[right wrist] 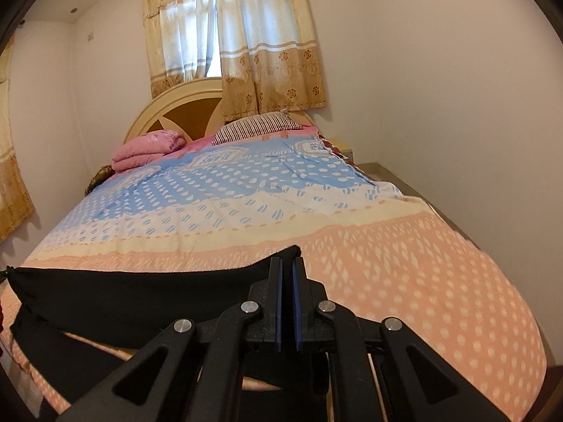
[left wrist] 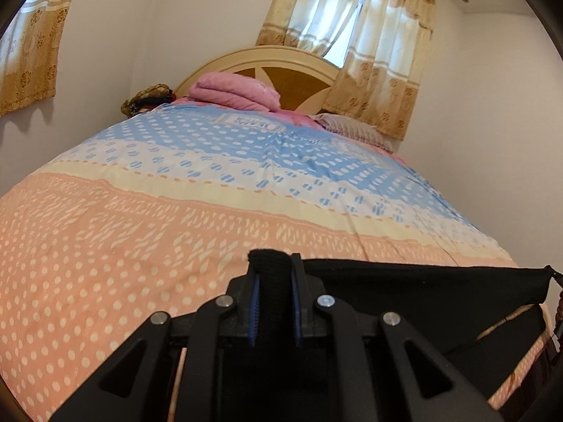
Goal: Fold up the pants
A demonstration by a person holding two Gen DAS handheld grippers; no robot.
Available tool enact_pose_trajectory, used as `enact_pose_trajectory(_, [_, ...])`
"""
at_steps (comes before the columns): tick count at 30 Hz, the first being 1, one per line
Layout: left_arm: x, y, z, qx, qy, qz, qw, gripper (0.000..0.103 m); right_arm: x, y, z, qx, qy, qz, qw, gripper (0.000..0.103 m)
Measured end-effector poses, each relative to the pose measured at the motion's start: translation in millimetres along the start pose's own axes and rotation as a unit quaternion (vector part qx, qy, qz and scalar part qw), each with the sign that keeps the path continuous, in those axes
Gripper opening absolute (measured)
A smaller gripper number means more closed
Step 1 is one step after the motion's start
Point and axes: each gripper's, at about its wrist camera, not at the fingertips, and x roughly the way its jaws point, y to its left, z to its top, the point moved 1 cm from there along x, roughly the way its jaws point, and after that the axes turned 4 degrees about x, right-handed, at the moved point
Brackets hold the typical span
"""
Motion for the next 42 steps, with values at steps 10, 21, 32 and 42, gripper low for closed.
enact_pose_trajectory(10, [-33.5,16.7,-52.9,-0.001,-0.015,-0.042,0.999,0.016,-35.5,-31.3,-58.2,0.031,0.01,0.012,0.999,0.004])
enact_pose_trajectory(21, [-46.1,25.4,-103.3,0.006,0.012,-0.035,0.9993,0.02,-44.5,-53.5,-91.7,0.054,0.032,0.002,0.998,0.004])
enact_pose_trajectory(32, [-48.7,27.4,-101.3,0.002,0.002,-0.033,0.9995,0.02,-43.5,-68.6,-102.4,0.075,0.056,-0.033,0.995,0.004])
enact_pose_trajectory(42, [-85.7,57.9,-122.8,0.02,0.001,0.044,0.9988,0.072,-82.0,-52.4,-95.7,0.026,0.038,-0.073,0.996,0.052])
